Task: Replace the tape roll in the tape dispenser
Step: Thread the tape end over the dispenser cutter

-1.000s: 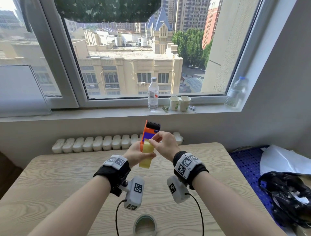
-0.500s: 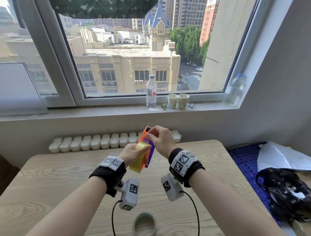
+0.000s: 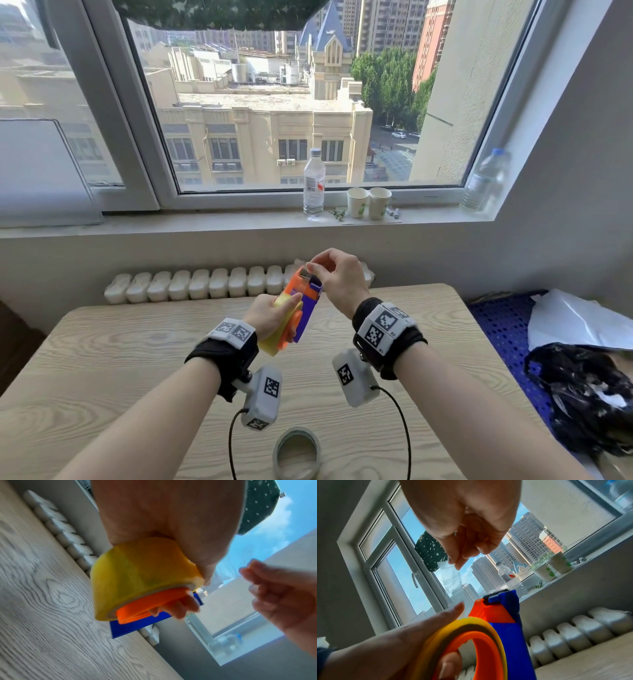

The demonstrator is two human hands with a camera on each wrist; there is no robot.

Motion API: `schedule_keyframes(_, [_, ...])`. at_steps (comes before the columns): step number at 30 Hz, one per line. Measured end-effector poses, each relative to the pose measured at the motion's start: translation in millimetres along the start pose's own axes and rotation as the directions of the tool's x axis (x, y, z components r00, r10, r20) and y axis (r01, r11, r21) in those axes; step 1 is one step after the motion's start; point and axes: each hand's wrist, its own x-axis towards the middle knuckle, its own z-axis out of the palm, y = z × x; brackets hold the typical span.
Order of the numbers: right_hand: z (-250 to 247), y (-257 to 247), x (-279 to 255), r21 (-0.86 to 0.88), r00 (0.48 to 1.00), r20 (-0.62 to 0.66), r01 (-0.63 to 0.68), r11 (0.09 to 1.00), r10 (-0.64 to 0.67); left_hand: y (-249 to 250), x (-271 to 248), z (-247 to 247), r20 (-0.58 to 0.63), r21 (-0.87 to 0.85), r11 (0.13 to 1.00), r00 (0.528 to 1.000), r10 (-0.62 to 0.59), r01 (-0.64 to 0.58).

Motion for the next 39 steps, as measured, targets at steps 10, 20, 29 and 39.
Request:
schedule_keyframes(10, [-9,7,13,0.010,0.995,-0.060,-0.074,0.997,0.074,-1,0,-7,0.123,-0.005,1.000,0.992,0.023,-0.023])
schedule_keyframes(20, [-9,0,15,0.059,0.993,-0.117,-0.026,0.998,0.033,14,7,-5,0.034,0.088,0.995,0.998,0.048,-0.051])
schedule_keyframes(29, [-14,-2,28,0.061,0.992,-0.117,-0.049,0.997,0.056,-1,10,-9,0.018,0.018,0.999,0.999,0.036,-0.037])
schedule_keyframes(39, [-15,20,35,-0.003,0.962,-0.179,-0.209,0.978,0.205,0,4,-9,0.014,0.011,0.995,0.995,0.097,-0.097])
